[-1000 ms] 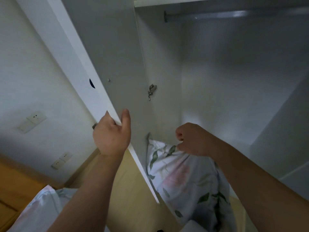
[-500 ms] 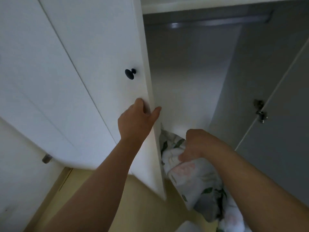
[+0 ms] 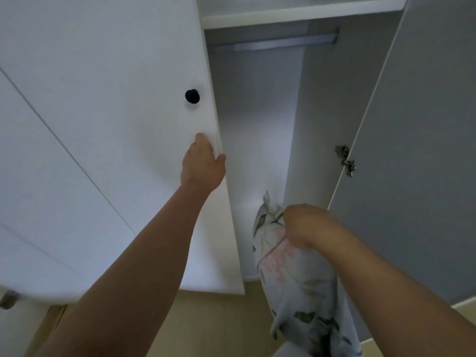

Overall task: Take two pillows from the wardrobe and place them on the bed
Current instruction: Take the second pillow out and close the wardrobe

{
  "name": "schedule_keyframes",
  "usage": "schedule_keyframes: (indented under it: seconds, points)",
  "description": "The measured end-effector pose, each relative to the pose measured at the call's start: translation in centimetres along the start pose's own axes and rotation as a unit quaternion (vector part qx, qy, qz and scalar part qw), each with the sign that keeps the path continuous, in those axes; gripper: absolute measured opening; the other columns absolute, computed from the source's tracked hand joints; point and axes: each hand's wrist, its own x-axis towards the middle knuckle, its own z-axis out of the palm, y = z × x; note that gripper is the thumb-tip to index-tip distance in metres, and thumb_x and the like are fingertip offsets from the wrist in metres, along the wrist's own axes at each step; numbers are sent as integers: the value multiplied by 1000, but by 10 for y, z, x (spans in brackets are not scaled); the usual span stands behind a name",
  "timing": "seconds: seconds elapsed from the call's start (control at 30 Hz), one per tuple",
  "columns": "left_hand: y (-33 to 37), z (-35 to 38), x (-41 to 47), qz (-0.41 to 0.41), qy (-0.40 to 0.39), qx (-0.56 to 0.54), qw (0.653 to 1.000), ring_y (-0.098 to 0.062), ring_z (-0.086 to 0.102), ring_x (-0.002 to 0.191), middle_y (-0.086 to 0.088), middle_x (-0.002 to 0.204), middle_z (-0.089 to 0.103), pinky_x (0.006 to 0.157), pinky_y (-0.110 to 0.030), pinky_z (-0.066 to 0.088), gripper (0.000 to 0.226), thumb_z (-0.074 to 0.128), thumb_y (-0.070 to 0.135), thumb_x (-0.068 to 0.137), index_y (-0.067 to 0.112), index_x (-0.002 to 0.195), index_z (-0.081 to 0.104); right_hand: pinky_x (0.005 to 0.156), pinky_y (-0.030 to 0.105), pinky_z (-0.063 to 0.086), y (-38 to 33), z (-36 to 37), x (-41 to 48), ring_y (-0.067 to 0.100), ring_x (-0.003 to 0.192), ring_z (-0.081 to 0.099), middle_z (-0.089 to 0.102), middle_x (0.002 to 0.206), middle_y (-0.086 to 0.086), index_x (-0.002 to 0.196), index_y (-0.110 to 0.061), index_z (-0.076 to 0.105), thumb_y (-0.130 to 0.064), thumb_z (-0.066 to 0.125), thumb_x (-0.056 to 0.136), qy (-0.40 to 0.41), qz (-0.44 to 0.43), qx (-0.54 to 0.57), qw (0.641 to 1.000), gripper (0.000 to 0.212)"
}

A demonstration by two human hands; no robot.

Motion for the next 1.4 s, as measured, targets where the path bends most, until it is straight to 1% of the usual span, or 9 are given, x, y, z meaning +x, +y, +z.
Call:
schedule_keyframes:
  seconds: [0.17, 0.47, 0.57, 0.77, 0.9, 1.0, 1.1, 1.27, 1.4]
  points:
    - [-9, 11, 14, 36, -38, -40, 998, -31, 57, 97, -13, 107, 56, 80, -36, 45, 42, 74, 20, 83, 6, 110, 45, 102, 41, 50, -8, 13, -6, 29, 118, 60, 59, 132, 11, 136, -8, 52, -13, 49, 96, -23, 10, 13, 1000, 40]
    - [-27, 14, 13, 80, -116, -19, 990, -32, 51, 124, -14, 133, 52, 108, -41, 40, 66, 75, 24, 82, 5, 137, 44, 99, 41, 51, -9, 38, -24, 31, 115, 62, 62, 128, 12, 123, -6, 61, -16, 49, 96, -30, 40, 54, 997, 31]
    - [-12, 5, -25, 161, -155, -28, 974, -30, 43, 135, -14, 146, 45, 115, -37, 30, 64, 68, 22, 89, 6, 144, 41, 96, 41, 52, -5, 45, -39, 29, 111, 63, 64, 124, 8, 117, -12, 64, -24, 47, 96, -1, 40, 67, 997, 30]
    - [47, -15, -86, 416, -192, -29, 888, -19, 40, 138, -1, 147, 47, 115, -32, 27, 47, 62, 22, 93, 17, 138, 50, 78, 32, 47, 19, 61, -66, 30, 97, 64, 67, 102, 9, 81, -16, 52, -39, 43, 99, 117, 53, 145, 981, 31]
    - [87, -22, -100, 515, -155, -16, 843, -21, 39, 140, -3, 148, 46, 114, -34, 30, 47, 64, 15, 88, 15, 134, 54, 65, 30, 42, 35, 78, -102, 23, 75, 59, 52, 68, -5, 69, -20, 51, -53, 64, 88, 153, 60, 189, 968, 41]
    - [122, -17, -107, 576, -129, -24, 807, -25, 36, 143, -6, 154, 39, 112, -42, 35, 53, 63, 8, 82, 14, 133, 54, 67, 30, 45, 45, 90, -129, 24, 85, 67, 68, 82, 1, 79, -23, 60, -58, 77, 76, 165, 56, 193, 966, 38]
    - [167, -8, -122, 626, -101, -17, 773, -26, 27, 148, -6, 161, 29, 114, -45, 32, 61, 61, 9, 82, 15, 141, 46, 67, 30, 39, 55, 104, -151, 26, 95, 67, 72, 96, 1, 78, -27, 52, -62, 70, 79, 229, 80, 149, 959, 40]
    - [237, 14, -161, 746, -16, 31, 665, -26, 13, 153, -6, 166, 16, 121, -46, 20, 73, 55, 10, 82, 15, 151, 34, 55, 29, 36, 72, 128, -172, 31, 75, 68, 70, 77, 1, 77, -23, 57, -39, 69, 81, 349, 95, 88, 928, 21]
    - [288, 31, -190, 813, 26, 88, 575, -28, 6, 154, -7, 167, 11, 123, -49, 12, 71, 47, 13, 87, 14, 155, 26, 47, 22, 22, 84, 139, -197, 24, 49, 60, 59, 59, -6, 75, -26, 47, -28, 81, 59, 426, 121, 27, 896, 37]
